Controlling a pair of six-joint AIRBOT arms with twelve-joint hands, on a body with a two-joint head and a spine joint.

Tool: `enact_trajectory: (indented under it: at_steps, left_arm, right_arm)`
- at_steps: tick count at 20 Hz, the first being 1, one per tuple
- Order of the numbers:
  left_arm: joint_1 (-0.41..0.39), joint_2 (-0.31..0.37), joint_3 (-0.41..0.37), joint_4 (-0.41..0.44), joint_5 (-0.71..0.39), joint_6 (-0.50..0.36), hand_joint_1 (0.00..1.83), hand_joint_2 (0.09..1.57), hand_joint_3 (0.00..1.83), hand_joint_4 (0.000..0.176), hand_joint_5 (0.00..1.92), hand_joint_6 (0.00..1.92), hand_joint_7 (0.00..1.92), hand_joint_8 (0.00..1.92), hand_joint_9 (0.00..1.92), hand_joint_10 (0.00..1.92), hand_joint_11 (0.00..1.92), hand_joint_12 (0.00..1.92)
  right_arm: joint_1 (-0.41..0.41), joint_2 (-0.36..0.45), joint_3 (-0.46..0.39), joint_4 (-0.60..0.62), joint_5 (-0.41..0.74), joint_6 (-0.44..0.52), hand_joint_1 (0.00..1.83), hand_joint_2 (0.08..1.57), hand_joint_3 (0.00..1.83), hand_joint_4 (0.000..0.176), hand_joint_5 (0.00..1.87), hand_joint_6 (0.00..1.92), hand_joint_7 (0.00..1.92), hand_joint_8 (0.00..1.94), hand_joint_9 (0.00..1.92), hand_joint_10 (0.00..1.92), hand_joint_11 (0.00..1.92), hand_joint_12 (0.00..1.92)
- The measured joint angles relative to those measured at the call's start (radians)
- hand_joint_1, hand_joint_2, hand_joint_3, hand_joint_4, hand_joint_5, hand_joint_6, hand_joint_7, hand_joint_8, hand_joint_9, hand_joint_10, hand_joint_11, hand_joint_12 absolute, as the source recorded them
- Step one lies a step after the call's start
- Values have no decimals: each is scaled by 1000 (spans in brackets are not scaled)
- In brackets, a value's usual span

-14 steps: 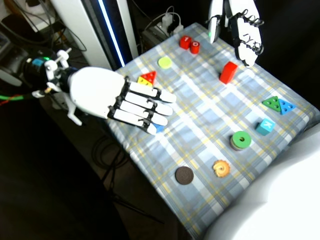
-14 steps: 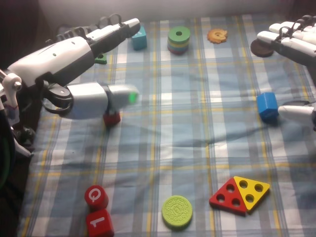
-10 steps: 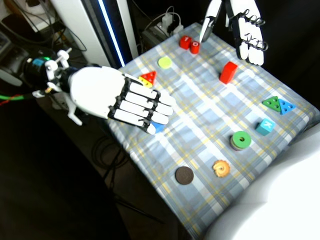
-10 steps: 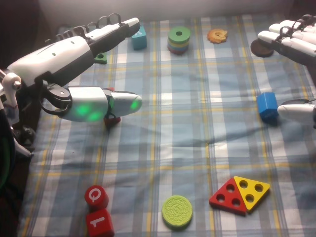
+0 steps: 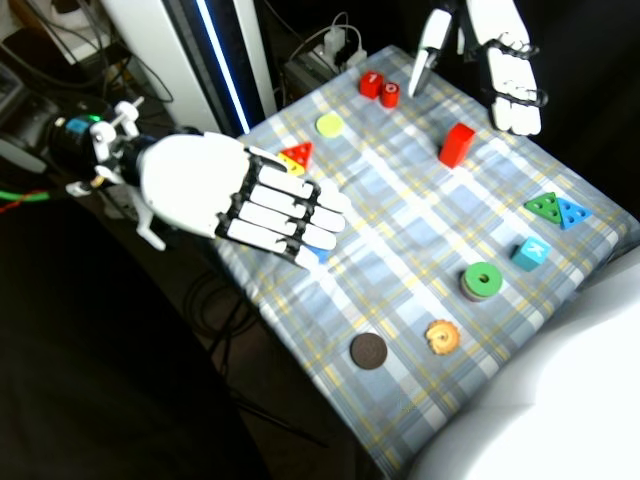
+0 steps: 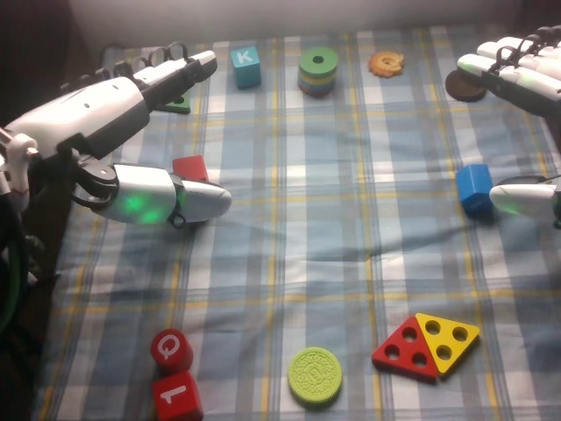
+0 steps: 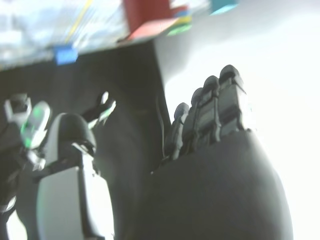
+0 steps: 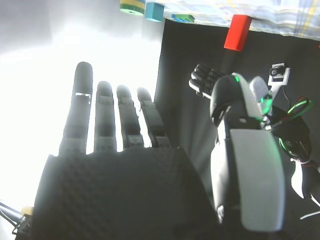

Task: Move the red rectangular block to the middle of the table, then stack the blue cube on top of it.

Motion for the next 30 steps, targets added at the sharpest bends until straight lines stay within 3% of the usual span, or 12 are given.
enact_trajectory:
  at_steps: [3, 6, 9, 10, 12, 15, 18, 21, 23, 24, 26, 30]
  left_arm:
    - [0, -21, 21, -18, 30, 1, 896, 983, 2, 2, 103, 12, 154, 20, 55, 17, 0, 0]
    - [3, -38, 40, -68, 45, 52, 931, 1008, 7, 2, 193, 18, 277, 21, 200, 59, 41, 20]
    - [4, -55, 40, -141, 57, 163, 970, 1029, 0, 0, 297, 9, 384, 14, 366, 35, 0, 1254]
    - [4, -60, 40, -146, 59, 176, 984, 1038, 0, 0, 322, 13, 421, 20, 421, 60, 0, 1449]
    - [4, -69, 47, -173, 63, 204, 987, 1058, 2, 0, 369, 15, 476, 19, 474, 88, 0, 1541]
    - [6, -69, 58, -190, 56, 211, 995, 1069, 1, 0, 429, 10, 554, 7, 504, 231, 0, 1682]
    - [11, -72, 61, -201, 62, 217, 1057, 1077, 1, 0, 482, 1, 634, 7, 367, 740, 44, 1682]
    - [11, -83, 74, -212, 58, 220, 1118, 1078, 0, 0, 556, 12, 739, 35, 420, 881, 150, 1645]
    - [11, -90, 78, -219, 59, 221, 1188, 1092, 1, 0, 687, 25, 899, 109, 659, 954, 482, 1594]
    - [11, -98, 84, -219, 59, 221, 1225, 1173, 8, 0, 738, 824, 907, 1102, 869, 1272, 803, 1696]
    - [11, -104, 87, -219, 64, 221, 1118, 1214, 5, 0, 788, 1261, 963, 1668, 1087, 1879, 1164, 1917]
    - [-10, -101, 40, -159, 38, 225, 1094, 1253, 3, 0, 725, 1357, 891, 1662, 1017, 1852, 1090, 1921]
  right_arm:
    - [0, -4, 0, 0, 0, 3, 394, 1182, 0, 22, 0, 0, 0, 0, 0, 0, 0, 790]
    - [-4, -8, 8, 0, 0, 8, 401, 1190, 1, 39, 0, 0, 0, 0, 0, 0, 0, 661]
    - [-5, -13, 8, 0, 0, 10, 410, 1187, 0, 34, 0, 0, 0, 0, 0, 0, 0, 685]
    - [-5, -14, 8, 0, 1, 12, 398, 1187, 0, 38, 0, 0, 0, 0, 0, 0, 0, 763]
    - [-5, -15, 8, 0, 0, 15, 413, 1190, 1, 21, 0, 0, 0, 0, 0, 0, 0, 614]
    - [-8, -16, 11, 1, 0, 19, 429, 1191, 0, 37, 0, 0, 0, 0, 0, 0, 0, 170]
    - [-8, -17, 11, 0, 0, 21, 414, 1198, 0, 27, 0, 0, 0, 0, 0, 0, 0, 196]
    - [-11, -18, 11, 0, 3, 23, 435, 1199, 0, 47, 0, 0, 0, 0, 0, 0, 0, 4]
    - [-15, -18, 11, 1, 6, 24, 438, 1201, 0, 40, 0, 0, 0, 0, 0, 0, 0, 0]
    - [-15, -19, 12, 1, 6, 25, 454, 1205, 1, 39, 0, 0, 0, 0, 0, 0, 0, 0]
    - [-18, -20, 12, 2, 8, 26, 471, 1211, 3, 55, 0, 0, 0, 0, 0, 0, 0, 0]
    - [-24, -20, 12, 12, 14, 32, 456, 1224, 7, 39, 0, 0, 0, 0, 0, 0, 0, 0]
